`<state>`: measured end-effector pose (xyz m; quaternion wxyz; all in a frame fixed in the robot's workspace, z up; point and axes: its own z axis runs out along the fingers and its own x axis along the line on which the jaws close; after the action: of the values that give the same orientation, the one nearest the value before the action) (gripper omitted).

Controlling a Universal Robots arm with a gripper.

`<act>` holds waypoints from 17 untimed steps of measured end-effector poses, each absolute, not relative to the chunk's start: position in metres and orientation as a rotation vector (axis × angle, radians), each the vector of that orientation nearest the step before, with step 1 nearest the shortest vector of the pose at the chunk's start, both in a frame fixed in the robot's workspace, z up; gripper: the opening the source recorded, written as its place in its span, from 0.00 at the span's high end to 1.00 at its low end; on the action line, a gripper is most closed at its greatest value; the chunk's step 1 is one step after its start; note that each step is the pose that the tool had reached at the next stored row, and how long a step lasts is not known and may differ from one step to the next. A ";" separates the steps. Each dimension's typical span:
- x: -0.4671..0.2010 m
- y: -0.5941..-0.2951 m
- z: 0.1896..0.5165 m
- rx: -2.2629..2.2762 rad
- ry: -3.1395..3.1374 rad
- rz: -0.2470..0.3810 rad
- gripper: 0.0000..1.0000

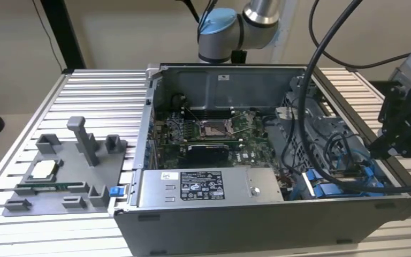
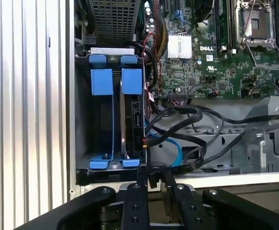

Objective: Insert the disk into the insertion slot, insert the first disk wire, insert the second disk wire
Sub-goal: 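Insert the first disk wire, then insert the second disk wire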

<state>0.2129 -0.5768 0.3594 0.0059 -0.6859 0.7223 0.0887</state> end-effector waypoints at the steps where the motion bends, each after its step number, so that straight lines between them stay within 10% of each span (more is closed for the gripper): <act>1: 0.213 -0.577 0.359 -2.145 2.261 0.279 1.00; 17: 0.195 -0.576 0.374 -2.137 2.266 0.283 1.00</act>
<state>0.1952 -0.5763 0.3737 0.0068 -0.6833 0.7245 0.0906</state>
